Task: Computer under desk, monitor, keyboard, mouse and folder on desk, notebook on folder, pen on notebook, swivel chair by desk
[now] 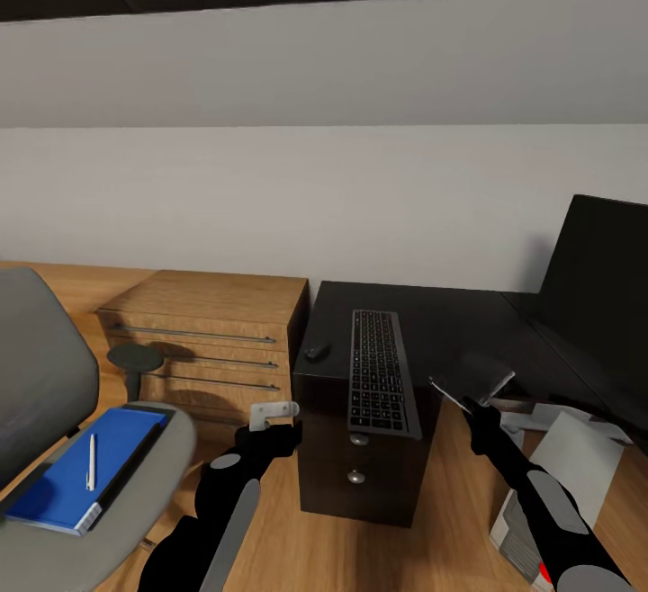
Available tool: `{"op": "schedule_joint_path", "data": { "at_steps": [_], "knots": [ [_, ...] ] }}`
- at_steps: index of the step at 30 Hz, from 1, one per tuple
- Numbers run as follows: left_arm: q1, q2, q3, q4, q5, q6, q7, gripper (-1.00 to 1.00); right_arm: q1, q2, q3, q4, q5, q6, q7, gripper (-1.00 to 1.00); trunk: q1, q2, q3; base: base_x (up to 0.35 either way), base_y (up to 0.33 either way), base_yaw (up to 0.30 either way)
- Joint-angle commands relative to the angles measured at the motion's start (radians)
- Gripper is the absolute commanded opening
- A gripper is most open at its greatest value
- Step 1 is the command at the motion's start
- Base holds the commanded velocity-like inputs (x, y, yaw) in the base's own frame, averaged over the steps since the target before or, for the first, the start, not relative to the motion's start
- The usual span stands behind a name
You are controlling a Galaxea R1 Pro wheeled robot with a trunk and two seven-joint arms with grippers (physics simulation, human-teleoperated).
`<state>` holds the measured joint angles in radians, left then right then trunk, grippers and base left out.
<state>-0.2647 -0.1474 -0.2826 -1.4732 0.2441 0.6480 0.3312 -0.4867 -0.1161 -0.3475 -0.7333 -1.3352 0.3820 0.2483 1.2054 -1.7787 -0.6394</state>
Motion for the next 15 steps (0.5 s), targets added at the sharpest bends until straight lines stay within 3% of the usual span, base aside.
{"op": "schedule_joint_path", "data": {
  "at_steps": [1, 15],
  "knots": [
    [-0.001, 0.000, -0.001, -0.001, 0.011, 0.003, 0.009, 1.00, -0.001, 0.000, -0.004, 0.003, -0.007, 0.008, 0.002, 1.00, 0.000, -0.001, -0.001, 0.000, 0.000, 0.000],
    [-0.001, 0.000, -0.002, 0.002, 0.012, 0.002, 0.009, 1.00, -0.001, 0.000, -0.003, 0.003, -0.007, 0.008, 0.002, 1.00, 0.000, -0.001, -0.001, 0.000, 0.000, 0.000]
  ]
}}
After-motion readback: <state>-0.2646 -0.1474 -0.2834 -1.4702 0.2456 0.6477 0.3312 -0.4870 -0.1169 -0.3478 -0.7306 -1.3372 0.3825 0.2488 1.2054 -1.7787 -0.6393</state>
